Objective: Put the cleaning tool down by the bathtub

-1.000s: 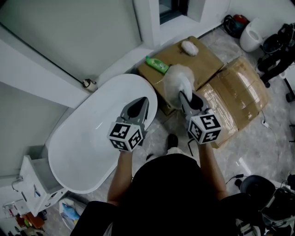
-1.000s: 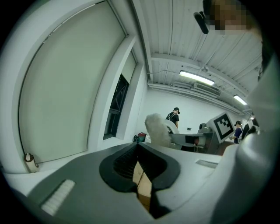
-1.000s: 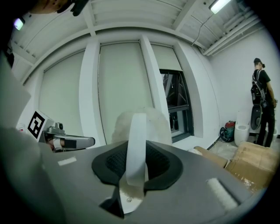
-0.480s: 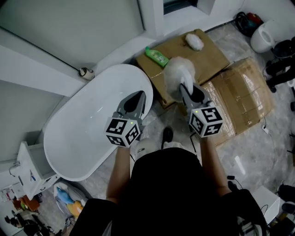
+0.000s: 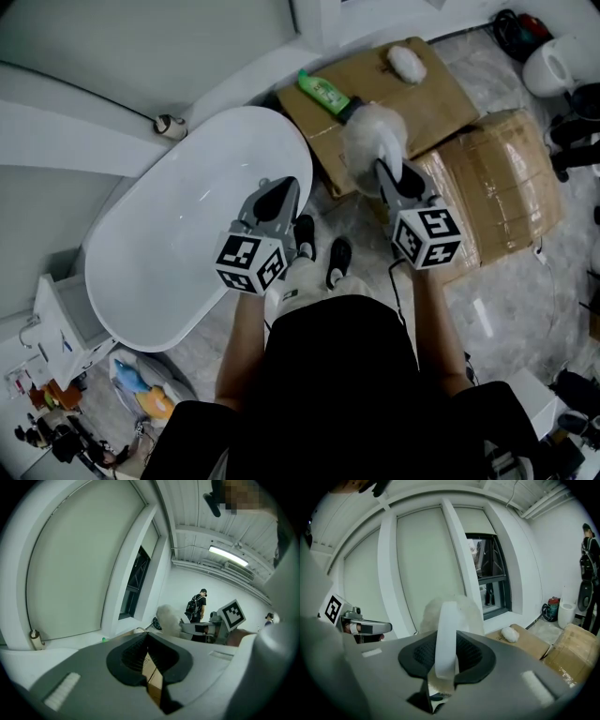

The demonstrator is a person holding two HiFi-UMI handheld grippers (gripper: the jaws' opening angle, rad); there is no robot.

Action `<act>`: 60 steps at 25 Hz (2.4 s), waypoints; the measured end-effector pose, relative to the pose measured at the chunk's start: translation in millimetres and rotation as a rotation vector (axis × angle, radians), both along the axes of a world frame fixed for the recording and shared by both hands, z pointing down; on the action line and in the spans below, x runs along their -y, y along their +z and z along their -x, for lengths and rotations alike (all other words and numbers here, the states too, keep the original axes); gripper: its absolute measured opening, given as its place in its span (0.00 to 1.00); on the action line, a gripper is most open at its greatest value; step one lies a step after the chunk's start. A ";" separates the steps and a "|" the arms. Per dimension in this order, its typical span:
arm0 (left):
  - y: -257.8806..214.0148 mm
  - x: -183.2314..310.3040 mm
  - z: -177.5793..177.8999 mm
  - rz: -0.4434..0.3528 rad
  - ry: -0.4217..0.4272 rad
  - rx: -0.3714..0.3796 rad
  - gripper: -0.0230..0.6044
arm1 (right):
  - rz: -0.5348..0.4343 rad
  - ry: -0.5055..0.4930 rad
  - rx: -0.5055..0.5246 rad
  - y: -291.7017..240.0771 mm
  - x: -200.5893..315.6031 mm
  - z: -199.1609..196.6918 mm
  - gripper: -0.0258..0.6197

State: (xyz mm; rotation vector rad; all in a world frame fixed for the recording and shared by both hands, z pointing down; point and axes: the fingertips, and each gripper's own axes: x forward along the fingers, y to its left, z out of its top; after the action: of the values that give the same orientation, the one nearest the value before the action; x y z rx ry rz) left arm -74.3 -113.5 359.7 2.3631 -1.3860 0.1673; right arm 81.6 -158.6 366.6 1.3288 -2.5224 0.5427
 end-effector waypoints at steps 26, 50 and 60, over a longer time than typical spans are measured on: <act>66.7 113.1 -7.9 0.120 0.175 -0.029 0.03 | 0.198 0.073 -0.128 110.4 77.9 17.2 0.18; 155.3 147.6 -25.5 0.247 0.301 -0.021 0.03 | 0.355 0.099 -0.174 240.4 103.6 30.6 0.18; 190.6 151.3 -24.1 0.283 0.328 -0.013 0.03 | 0.405 0.069 -0.220 300.7 105.9 35.6 0.18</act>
State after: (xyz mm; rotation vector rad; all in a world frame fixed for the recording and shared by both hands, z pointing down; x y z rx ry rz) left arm -50.2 -264.8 550.3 2.3241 -0.8918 0.4098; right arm 46.0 -264.6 667.3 1.2453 -2.0594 0.8205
